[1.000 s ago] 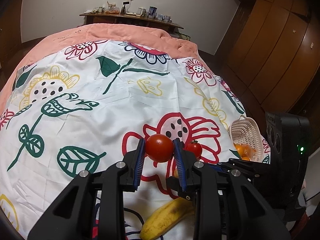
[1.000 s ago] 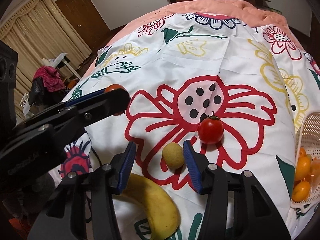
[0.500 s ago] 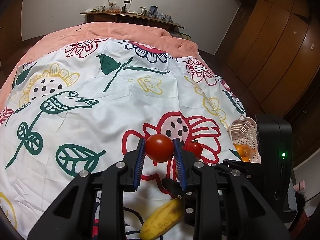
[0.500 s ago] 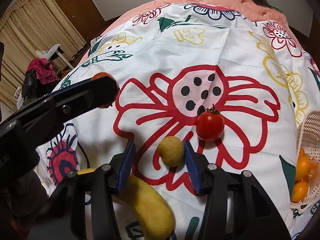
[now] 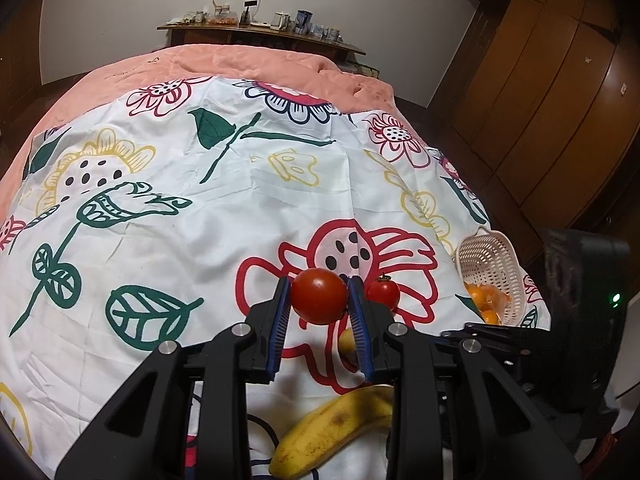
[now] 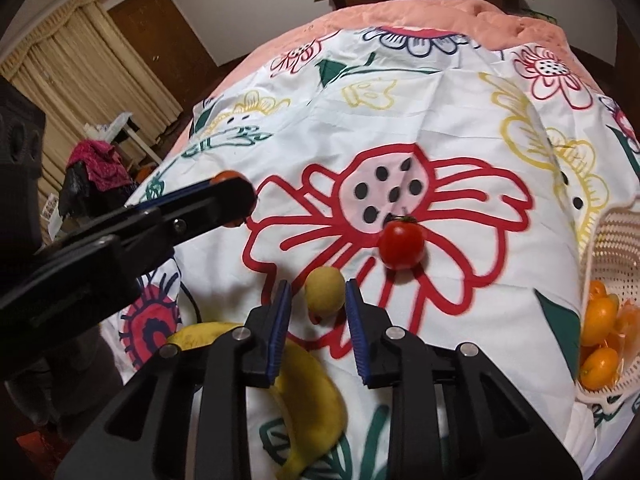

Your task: Organize fruits

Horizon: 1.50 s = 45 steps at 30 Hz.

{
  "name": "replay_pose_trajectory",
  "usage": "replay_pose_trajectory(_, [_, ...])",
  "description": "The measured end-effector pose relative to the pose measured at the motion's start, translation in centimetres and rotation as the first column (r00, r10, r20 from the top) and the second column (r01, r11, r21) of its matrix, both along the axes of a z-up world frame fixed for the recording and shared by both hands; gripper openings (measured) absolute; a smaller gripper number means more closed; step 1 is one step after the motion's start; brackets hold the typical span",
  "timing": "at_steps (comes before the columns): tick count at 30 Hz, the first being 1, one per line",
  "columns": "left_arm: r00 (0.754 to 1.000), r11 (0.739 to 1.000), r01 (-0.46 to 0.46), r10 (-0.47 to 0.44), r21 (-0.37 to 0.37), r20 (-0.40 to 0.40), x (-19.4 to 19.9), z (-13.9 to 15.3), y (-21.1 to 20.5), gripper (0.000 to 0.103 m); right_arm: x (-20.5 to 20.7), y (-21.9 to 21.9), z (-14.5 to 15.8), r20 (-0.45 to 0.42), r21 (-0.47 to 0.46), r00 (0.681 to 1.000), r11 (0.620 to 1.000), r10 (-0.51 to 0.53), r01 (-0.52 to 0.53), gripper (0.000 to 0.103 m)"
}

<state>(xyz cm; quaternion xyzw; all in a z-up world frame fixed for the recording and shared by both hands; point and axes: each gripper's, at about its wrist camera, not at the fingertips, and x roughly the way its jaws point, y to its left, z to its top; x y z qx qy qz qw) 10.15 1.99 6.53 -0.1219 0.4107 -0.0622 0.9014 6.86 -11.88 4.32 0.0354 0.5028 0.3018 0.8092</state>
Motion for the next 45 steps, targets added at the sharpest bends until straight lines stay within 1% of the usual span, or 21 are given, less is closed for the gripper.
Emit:
replay_pose_trajectory(11, [1.0, 1.0, 0.008, -0.008, 0.004, 0.008, 0.0, 0.4, -0.4, 0.03, 0.3, -3.0, 0.7, 0.0, 0.053, 0.998, 0.997, -0.061, 0.061, 0.028])
replay_pose_trajectory(17, [1.0, 1.0, 0.01, -0.01, 0.003, 0.002, 0.0, 0.3, -0.5, 0.03, 0.9, -5.4, 0.8, -0.043, 0.109, 0.993, 0.988, -0.108, 0.112, 0.028])
replay_pose_trajectory(19, [1.0, 1.0, 0.009, -0.009, 0.004, 0.003, 0.0, 0.3, -0.6, 0.03, 1.1, -5.4, 0.6, -0.055, 0.115, 0.992, 0.986, -0.116, 0.121, 0.029])
replay_pose_trajectory(22, [1.0, 1.0, 0.011, -0.011, 0.005, 0.007, -0.1, 0.4, -0.6, 0.03, 1.0, -4.5, 0.3, -0.068, 0.115, 0.993, 0.988, -0.094, 0.101, 0.031])
replay_pose_trajectory(23, [1.0, 1.0, 0.011, -0.011, 0.005, 0.008, -0.1, 0.5, -0.6, 0.03, 1.0, -3.9, 0.2, -0.066, 0.109, 0.995, 0.99, -0.078, 0.085, 0.034])
replay_pose_trajectory(27, [1.0, 1.0, 0.007, -0.007, 0.0, 0.013, -0.2, 0.6, -0.4, 0.03, 1.3, -1.4, -0.4, -0.066, 0.064, 0.997, 0.997, -0.026, 0.031, 0.034])
replay_pose_trajectory(32, [1.0, 1.0, -0.003, 0.004, -0.01, 0.017, -0.4, 0.7, 0.2, 0.03, 1.5, 0.5, -1.1, -0.062, -0.007, 0.998, 1.0, 0.004, -0.005, 0.035])
replay_pose_trajectory(34, [1.0, 1.0, -0.004, 0.005, -0.013, 0.017, -0.4, 0.7, 0.3, 0.03, 1.4, 0.9, -1.1, -0.053, -0.025, 0.999, 1.0, 0.01, -0.011, 0.038])
replay_pose_trajectory(35, [1.0, 1.0, -0.003, 0.004, -0.013, 0.017, -0.4, 0.7, 0.3, 0.03, 1.4, 1.1, -1.1, -0.05, -0.032, 0.999, 0.999, 0.015, -0.016, 0.043])
replay_pose_trajectory(36, [1.0, 1.0, -0.002, 0.002, -0.014, 0.017, -0.4, 0.7, 0.4, 0.03, 1.4, 1.2, -1.1, -0.048, -0.038, 0.999, 0.999, 0.017, -0.019, 0.044])
replay_pose_trajectory(43, [1.0, 1.0, 0.001, -0.001, -0.01, 0.02, -0.5, 0.7, 0.1, 0.03, 1.8, 1.9, -1.6, -0.052, -0.083, 0.998, 0.996, 0.021, -0.025, 0.044])
replay_pose_trajectory(45, [1.0, 1.0, 0.0, 0.001, -0.01, 0.022, -0.5, 0.8, 0.1, 0.03, 1.9, 1.9, -1.7, -0.05, -0.091, 0.999, 0.996, 0.02, -0.024, 0.042])
